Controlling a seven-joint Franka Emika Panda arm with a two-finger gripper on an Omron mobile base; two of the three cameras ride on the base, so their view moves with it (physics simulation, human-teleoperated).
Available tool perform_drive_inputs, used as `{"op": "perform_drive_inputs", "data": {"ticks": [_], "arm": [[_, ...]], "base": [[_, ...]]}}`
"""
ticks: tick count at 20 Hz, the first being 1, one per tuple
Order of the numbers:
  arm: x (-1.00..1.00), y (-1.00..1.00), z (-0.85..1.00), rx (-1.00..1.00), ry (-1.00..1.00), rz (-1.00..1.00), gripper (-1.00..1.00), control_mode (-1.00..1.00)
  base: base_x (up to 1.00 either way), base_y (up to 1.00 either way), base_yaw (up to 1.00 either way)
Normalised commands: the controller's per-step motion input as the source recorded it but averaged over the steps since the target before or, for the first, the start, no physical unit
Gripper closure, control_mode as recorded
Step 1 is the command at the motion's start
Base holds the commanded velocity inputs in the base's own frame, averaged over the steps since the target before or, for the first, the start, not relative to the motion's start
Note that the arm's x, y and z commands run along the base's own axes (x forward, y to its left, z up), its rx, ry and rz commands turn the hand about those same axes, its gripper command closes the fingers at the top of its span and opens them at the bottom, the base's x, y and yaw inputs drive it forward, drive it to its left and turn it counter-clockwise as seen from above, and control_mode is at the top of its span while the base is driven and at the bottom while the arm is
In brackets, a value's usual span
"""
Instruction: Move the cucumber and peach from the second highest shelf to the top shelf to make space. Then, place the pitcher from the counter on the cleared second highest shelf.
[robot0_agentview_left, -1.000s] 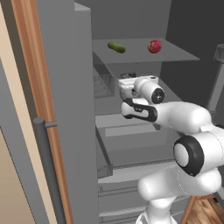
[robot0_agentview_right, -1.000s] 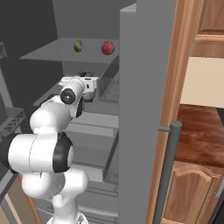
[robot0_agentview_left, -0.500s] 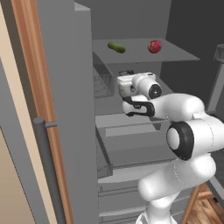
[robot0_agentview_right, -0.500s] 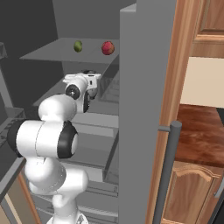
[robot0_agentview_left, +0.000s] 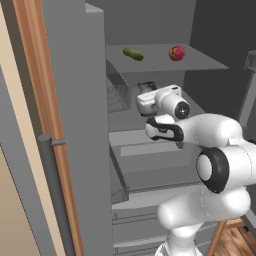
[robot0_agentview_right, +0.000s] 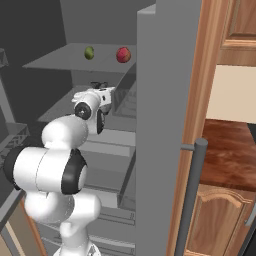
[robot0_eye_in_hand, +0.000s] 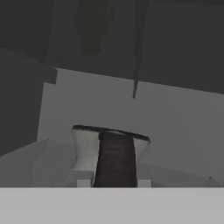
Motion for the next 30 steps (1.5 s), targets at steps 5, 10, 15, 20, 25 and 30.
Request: {"op": "perform_drive_inputs", "data": {"ticks": [5,10,15,20,25,30], "arm": [[-0.21,0.0,-0.33,-0.11,0.0,0.0,-1.0,-1.0],[-0.18,0.0,0.0,-0.07,0.05,0.0,-1.0,-1.0],[-0.42,0.0,0.0,-0.06,0.1,0.0,-1.0,-1.0],[-0.62,0.0,0.02,-0.07,0.11,0.0,-1.0,-1.0],[-0.56,0.0,0.24,-0.05,0.08,0.0,-1.0,-1.0],[-0.46,0.06,0.64,-0.04,0.13,0.0,-1.0,-1.0]], "base": [[0.0,0.0,0.0],[0.0,0.0,0.0],[0.0,0.0,0.0],[0.0,0.0,0.0],[0.0,0.0,0.0],[0.0,0.0,0.0]]}}
